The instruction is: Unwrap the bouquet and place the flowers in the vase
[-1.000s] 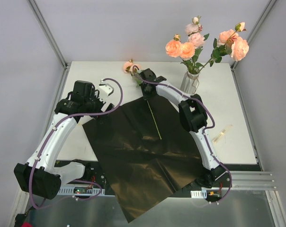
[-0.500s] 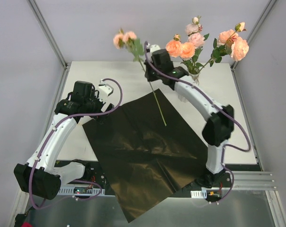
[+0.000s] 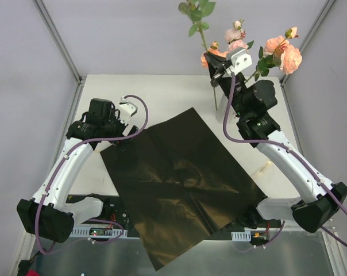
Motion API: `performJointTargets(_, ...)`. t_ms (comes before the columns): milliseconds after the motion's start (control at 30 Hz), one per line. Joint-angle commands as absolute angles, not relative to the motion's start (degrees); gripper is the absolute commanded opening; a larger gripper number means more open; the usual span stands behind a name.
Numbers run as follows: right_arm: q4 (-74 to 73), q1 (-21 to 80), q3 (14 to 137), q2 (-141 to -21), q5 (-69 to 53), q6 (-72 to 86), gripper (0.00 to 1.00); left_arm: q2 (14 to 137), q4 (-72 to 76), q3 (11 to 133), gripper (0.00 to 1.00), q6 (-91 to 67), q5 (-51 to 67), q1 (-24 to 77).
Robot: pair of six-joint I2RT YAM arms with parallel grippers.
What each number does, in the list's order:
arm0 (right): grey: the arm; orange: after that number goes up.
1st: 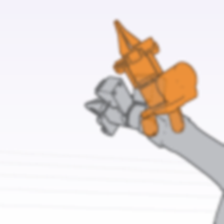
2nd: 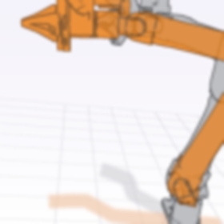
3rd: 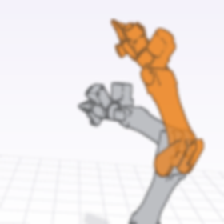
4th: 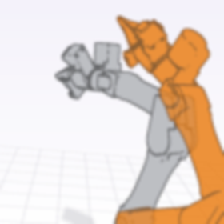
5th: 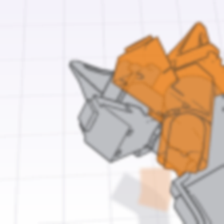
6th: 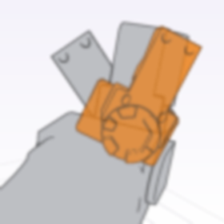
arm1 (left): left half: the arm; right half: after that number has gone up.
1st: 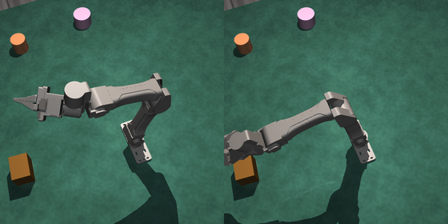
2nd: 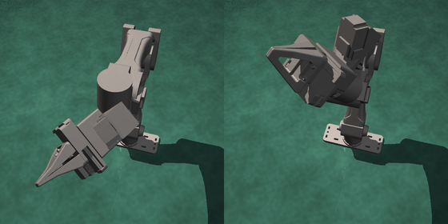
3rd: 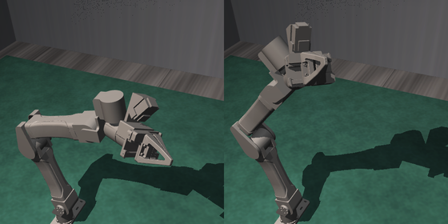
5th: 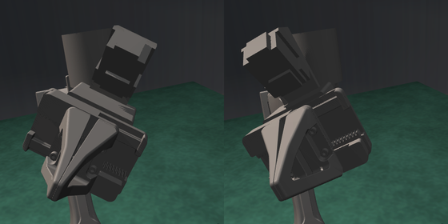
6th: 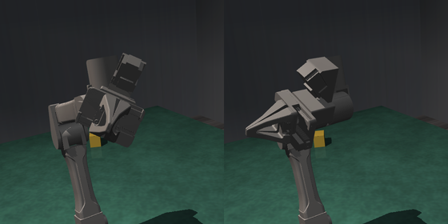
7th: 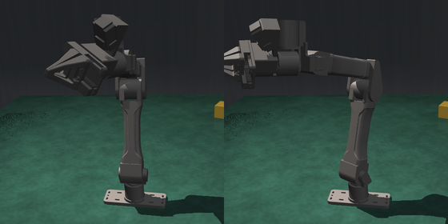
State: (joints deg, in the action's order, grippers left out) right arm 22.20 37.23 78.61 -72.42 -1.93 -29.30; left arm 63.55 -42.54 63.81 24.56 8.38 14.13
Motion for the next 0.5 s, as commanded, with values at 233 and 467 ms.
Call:
performJointTargets(233, 58.79, 27.43, 76.81, -77.25, 20.12, -41.58, 0.01, 63.81, -42.98, 65.65, 0.99, 24.26, 8.35, 13.53)
performJointTargets(467, 59.15, 23.12, 79.71, -81.3, 20.39, -36.48, 0.01, 64.95, -42.89, 66.01, 0.99, 24.96, 8.52, 13.53)
